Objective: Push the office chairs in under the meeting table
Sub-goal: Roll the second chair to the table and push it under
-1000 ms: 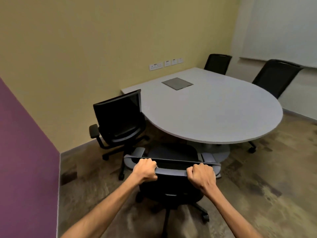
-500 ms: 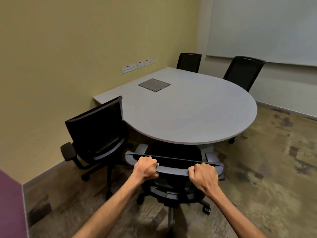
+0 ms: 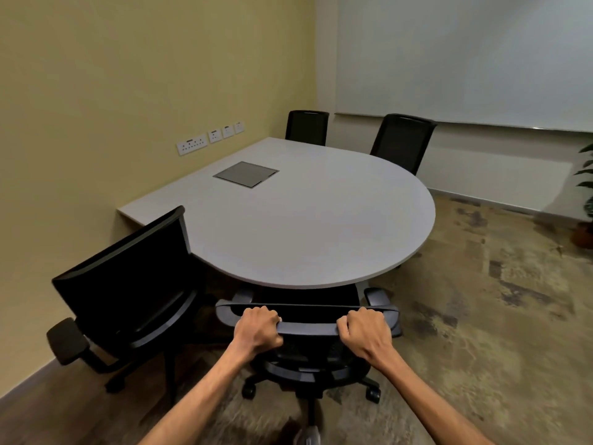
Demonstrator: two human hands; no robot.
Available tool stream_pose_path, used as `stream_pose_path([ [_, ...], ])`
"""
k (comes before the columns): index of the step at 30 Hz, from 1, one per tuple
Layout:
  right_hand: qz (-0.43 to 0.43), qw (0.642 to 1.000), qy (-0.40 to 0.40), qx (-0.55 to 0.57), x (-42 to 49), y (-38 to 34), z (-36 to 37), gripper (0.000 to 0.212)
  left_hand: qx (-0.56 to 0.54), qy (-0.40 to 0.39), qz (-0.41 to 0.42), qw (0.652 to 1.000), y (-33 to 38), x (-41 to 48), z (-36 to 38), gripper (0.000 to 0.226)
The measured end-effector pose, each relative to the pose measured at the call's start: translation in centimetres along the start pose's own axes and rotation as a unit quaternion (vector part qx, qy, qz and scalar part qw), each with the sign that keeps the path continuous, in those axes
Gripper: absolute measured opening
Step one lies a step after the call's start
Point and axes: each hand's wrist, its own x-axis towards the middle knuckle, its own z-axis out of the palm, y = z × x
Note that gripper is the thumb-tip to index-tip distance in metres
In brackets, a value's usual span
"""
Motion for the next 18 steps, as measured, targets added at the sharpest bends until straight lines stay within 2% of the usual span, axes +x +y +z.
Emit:
stream_pose_path([
  [10,-0.005,0.998,-0.057,0.005,3.2,2.0,1.6,0.045,-0.037,-0.012,0.010,0.999,0.1,4.0,-0.4,0.034],
  [13,-0.004,0.998,-0.067,0.005,4.6,3.1,2.1,0.046,-0.041,-0.026,0.001,0.999,0.5,5.7,-0.7,0.031],
  [16,0.002,0.998,-0.062,0.009,5.8,4.4,2.6,0.046,-0.042,-0.044,0.004,0.998,1.2,7.1,-0.9,0.014],
  [18,0.004,0.998,-0.059,0.012,6.8,5.6,2.9,0.045,-0.050,-0.053,0.013,0.997,1.7,8.4,-1.1,0.016],
])
